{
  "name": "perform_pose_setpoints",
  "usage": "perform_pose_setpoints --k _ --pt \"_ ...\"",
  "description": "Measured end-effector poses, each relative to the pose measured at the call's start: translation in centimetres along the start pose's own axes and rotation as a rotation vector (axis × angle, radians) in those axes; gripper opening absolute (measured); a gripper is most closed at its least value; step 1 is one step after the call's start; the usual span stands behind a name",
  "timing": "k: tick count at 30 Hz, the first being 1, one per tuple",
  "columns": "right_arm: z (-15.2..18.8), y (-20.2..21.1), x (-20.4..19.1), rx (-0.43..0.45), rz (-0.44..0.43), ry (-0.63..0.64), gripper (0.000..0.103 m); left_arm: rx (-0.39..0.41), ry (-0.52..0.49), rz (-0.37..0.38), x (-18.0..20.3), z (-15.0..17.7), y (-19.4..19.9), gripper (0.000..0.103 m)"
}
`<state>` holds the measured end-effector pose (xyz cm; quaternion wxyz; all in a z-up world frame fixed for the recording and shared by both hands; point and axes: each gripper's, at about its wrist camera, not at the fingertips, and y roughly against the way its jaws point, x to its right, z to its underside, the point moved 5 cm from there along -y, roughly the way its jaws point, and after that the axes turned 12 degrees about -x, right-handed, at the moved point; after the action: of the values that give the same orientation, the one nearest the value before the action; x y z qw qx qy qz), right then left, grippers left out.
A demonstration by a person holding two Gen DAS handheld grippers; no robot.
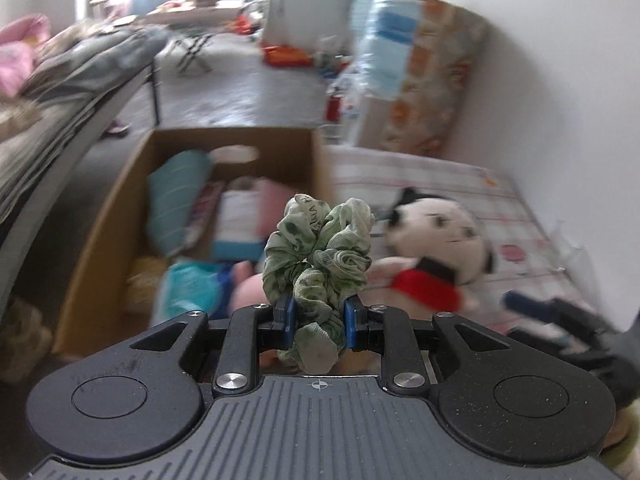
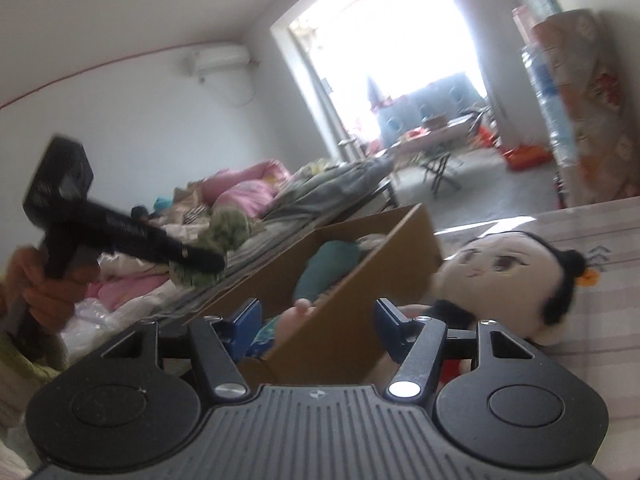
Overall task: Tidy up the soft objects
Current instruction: 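Carry the scrunchie over the cardboard box with the left gripper, then lower the scrunchie into the box beside the pink pig and open the left gripper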
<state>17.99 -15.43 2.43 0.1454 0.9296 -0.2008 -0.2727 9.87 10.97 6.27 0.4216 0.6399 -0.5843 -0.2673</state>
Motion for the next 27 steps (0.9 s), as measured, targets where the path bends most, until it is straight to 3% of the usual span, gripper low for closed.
perform_pose_setpoints --k 7,12,17,20,22,27 --pt "-1.8 -3.6 -1.2 -0.07 0.044 0.051 0.066 -0.133 0.038 0.026 -5.2 0.7 -4.5 0.023" --pt "-1.6 -5.6 0.4 -0.098 0.065 0.01 0.066 -0.316 0.015 0.032 -6.9 1.3 -9.4 0.026" --pt "-1.2 -6.6 3.0 -0.122 0.082 -0.047 0.066 -0.49 0.021 0.037 -8.0 1.5 -12.8 0.037" --pt "-1.2 -6.9 3.8 -0.122 0.086 -0.061 0.066 -0.556 0.041 0.031 -8.8 2.1 -13.4 0.049" --pt "-1.2 -6.6 4.0 -0.117 0.084 -0.063 0.066 -0.557 0.052 0.023 -9.1 1.9 -12.9 0.059" --pt "-1.5 -5.8 4.1 -0.087 0.083 -0.056 0.066 -0.456 0.056 0.032 -9.4 0.9 -9.8 0.063"
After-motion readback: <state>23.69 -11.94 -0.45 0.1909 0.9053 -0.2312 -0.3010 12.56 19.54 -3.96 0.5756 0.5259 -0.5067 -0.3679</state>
